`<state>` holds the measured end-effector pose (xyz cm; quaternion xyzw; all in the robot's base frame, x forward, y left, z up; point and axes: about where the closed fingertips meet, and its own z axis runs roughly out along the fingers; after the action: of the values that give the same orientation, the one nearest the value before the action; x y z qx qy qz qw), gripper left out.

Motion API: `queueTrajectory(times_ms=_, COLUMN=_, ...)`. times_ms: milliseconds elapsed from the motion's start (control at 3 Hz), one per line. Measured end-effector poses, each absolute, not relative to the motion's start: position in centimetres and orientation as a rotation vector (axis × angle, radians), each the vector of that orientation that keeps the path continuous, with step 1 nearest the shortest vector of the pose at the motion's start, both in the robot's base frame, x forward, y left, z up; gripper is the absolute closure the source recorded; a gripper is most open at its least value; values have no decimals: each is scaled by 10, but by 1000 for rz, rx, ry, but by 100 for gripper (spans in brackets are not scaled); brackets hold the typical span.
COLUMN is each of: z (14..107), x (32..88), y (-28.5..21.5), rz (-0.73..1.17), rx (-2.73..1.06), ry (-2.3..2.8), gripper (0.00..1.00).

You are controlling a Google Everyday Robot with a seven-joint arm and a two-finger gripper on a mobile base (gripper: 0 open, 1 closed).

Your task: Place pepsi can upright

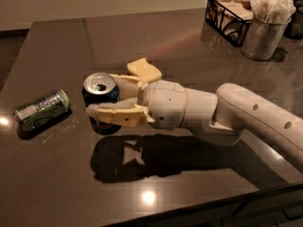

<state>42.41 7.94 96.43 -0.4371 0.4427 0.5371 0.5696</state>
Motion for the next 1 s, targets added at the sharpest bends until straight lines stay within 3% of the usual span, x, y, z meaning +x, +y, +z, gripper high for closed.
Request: queueTrajectory(times_ms=1000, z=939, x=427, y=82, rz=1253, rx=-1143, ry=1156, gripper=100)
